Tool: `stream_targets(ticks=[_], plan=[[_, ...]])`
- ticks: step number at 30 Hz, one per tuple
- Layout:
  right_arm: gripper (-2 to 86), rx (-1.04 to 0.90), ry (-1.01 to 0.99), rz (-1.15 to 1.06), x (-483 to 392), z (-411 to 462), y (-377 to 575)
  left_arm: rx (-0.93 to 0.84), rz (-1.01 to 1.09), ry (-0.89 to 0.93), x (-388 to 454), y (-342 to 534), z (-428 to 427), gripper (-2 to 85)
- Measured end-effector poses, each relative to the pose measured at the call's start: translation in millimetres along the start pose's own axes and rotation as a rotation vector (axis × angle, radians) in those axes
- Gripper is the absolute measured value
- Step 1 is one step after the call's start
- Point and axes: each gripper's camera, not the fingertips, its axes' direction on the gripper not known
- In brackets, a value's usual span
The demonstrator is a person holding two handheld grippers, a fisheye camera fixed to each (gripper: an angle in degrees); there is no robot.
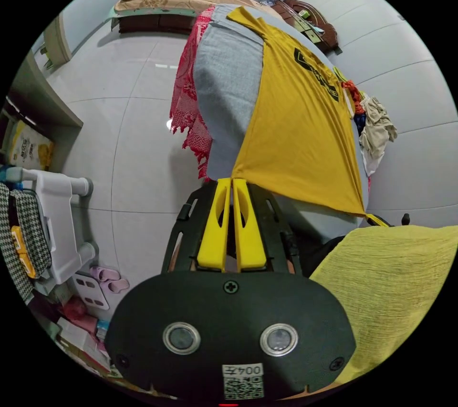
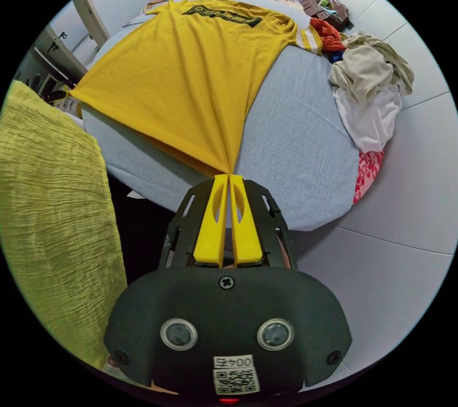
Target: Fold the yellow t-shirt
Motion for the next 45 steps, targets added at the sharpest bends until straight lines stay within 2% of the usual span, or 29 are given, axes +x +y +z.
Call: stream_targets(ticks=[6, 14, 18, 26, 30, 33, 37, 40, 45], plan=[[-0.8, 0.001, 0.03, -0.04, -8, -11, 8, 0.035, 0.016, 0.015, -12, -4, -8, 0.5], [-0.8, 0.092, 0.101, -0.078, 8, -71, 20, 0.16, 0.001, 0.25, -41, -6, -34, 0.3], [-0.7, 0.085, 0.106, -0.1, 21, -79, 24, 0.142, -0.052, 0.36, -61, -7, -19, 0.3], [-0.7, -0.046, 0.086, -0.162, 24, -9, 27, 0.075, -0.162, 0.303, -81, -31, 25, 0.3], [-0.7, -0.07, 0.023, -0.091, 45, 11, 28, 0.045, -0.177, 0.281, -80, -45, 40, 0.2], [-0.7, -0.059, -0.006, -0.038, 63, 17, 31, 0.011, -0.218, 0.191, -75, -56, 51, 0.2], [-0.4, -0.022, -0.038, 0.027, 91, 13, 42, -0.041, -0.203, 0.101, -67, -68, 56, 0.1], [0.4, -0.012, -0.034, 0.045, 106, 10, 47, 0.022, -0.198, 0.04, -59, -76, 39, 0.2], [3.3, -0.038, -0.131, 0.099, 146, 7, 69, 0.072, -0.05, 0.063, -4, -115, 30, 0.1]])
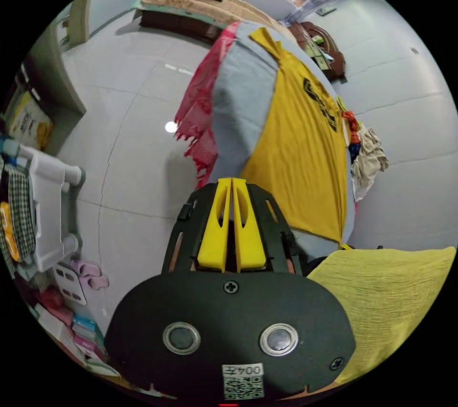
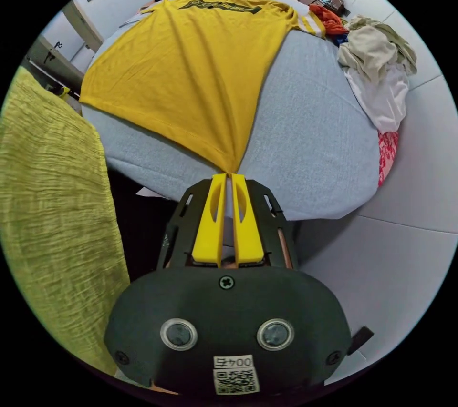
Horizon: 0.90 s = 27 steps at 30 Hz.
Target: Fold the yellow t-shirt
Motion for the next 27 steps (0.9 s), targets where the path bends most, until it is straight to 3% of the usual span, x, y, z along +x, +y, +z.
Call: stream_targets(ticks=[5, 12, 15, 19, 21, 24, 27], plan=[[5.0, 0.085, -0.157, 0.202, 72, -30, 23, -0.103, 0.29, 0.092, 104, -35, 49, 0.2], [9.3, 0.166, -0.665, 0.604, 173, 4, 8, -0.31, 0.623, 0.068, 208, -50, 128, 0.2], [6.7, 0.098, -0.638, 0.6, 176, 16, -4, -0.382, 0.707, 0.022, 229, -52, 152, 0.2], [2.6, 0.053, -0.336, 0.475, 170, 4, -16, -0.389, 0.721, 0.012, 242, -60, 164, 0.1], [2.7, 0.011, -0.318, 0.462, 178, 13, -17, -0.389, 0.716, 0.026, 245, -66, 167, 0.1], [3.9, -0.02, -0.464, 0.542, 211, 24, -13, -0.385, 0.71, 0.044, 253, -77, 172, 0.1], [4.5, 0.028, -0.374, 0.576, 232, 3, -17, -0.384, 0.722, 0.027, 265, -87, 176, 0.1]])
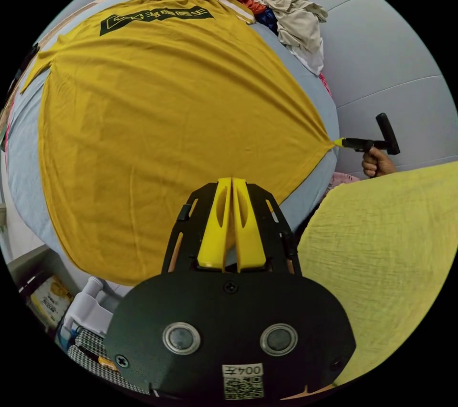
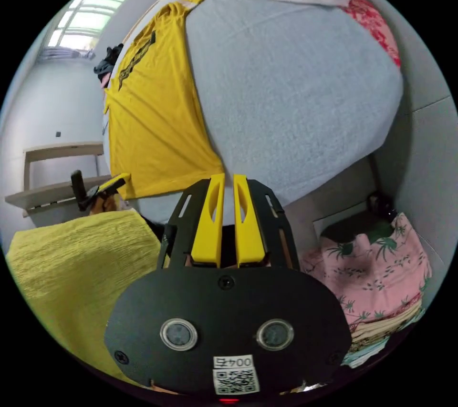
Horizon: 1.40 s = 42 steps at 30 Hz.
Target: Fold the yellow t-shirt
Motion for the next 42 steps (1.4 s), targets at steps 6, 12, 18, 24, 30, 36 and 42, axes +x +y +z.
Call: stream_targets(ticks=[6, 12, 18, 24, 30, 36, 42], plan=[[5.2, 0.065, 0.06, -0.242, -68, -8, -83, -0.016, -0.026, 0.05, -9, -42, -12, 0.3], [5.9, -0.058, 0.133, -0.408, -135, 61, -194, 0.137, -0.05, -0.111, -85, -125, -92, 0.9], [6.3, -0.204, 0.301, -0.424, -148, 133, -259, 0.254, -0.271, -0.199, -232, -209, -182, 2.8], [4.3, -0.262, 0.369, -0.402, -141, 172, -283, 0.254, -0.057, -0.292, -278, -324, -219, 6.2], [4.3, -0.264, 0.329, -0.341, -121, 195, -294, 0.135, 0.136, -0.33, -294, -441, -199, 10.6], [4.1, -0.264, 0.348, -0.309, -106, 219, -301, -0.014, 0.157, -0.32, -314, -501, -173, 13.0], [3.8, -0.282, 0.358, -0.304, -91, 242, -308, 0.066, 0.112, -0.195, -325, -516, -185, 12.5]])
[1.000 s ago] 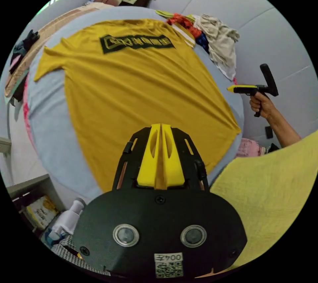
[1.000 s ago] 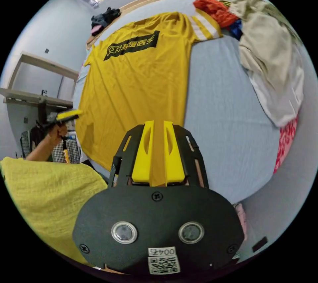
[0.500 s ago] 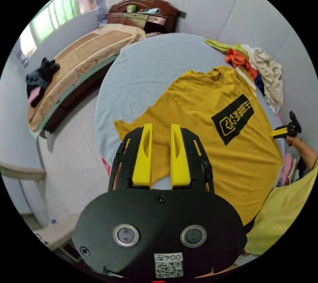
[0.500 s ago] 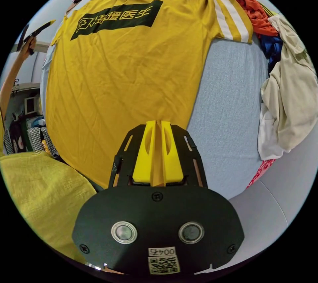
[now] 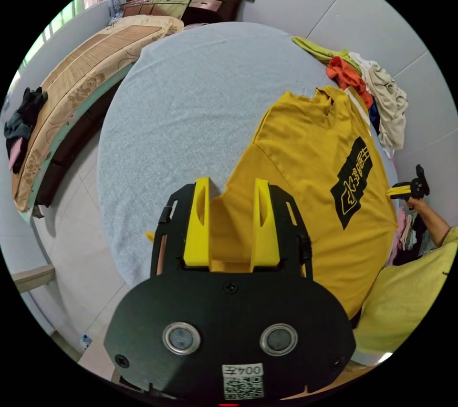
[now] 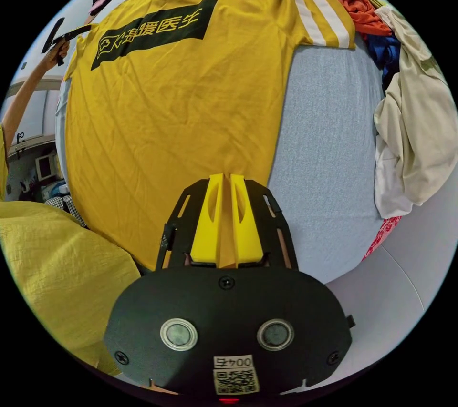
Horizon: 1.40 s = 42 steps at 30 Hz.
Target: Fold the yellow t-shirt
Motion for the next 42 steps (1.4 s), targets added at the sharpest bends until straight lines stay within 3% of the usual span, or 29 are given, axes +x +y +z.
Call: stream_targets(ticks=[4, 8, 11, 13, 15, 21, 23, 27, 34, 42], plan=[[3.6, -0.003, -0.014, 0.014, 9, 17, -3, -0.076, 0.068, -0.051, 21, -12, 0, 5.8], [3.6, -0.01, -0.005, 0.006, 14, 31, -4, 0.018, 0.068, -0.377, 46, -16, -25, 2.0], [3.9, -0.012, -0.006, -0.003, 18, 43, -4, 0.026, 0.016, -0.418, 40, -22, -25, 1.4], [4.1, -0.035, -0.03, -0.011, 24, 51, -5, -0.046, -0.009, -0.358, 32, -25, -8, 1.2], [5.1, -0.048, -0.034, -0.044, 28, 51, -10, 0.012, -0.047, -0.327, 28, -25, -16, 1.2], [7.9, 0.255, -0.052, -0.136, 47, -15, -70, 0.204, -0.126, -0.271, 10, -36, -53, 1.7], [8.2, 0.306, -0.057, -0.169, 50, -31, -109, 0.262, -0.084, -0.143, 11, -56, -59, 2.2], [8.9, 0.385, -0.072, -0.221, 50, -54, -211, 0.202, 0.049, -0.068, 32, -101, -41, 3.7], [9.9, 0.291, -0.094, -0.214, 48, -38, -344, 0.052, 0.123, -0.062, 41, -154, 8, 6.7], [9.0, 0.144, -0.008, -0.272, 31, 9, -362, 0.042, 0.192, -0.117, 55, -149, 26, 7.5]])
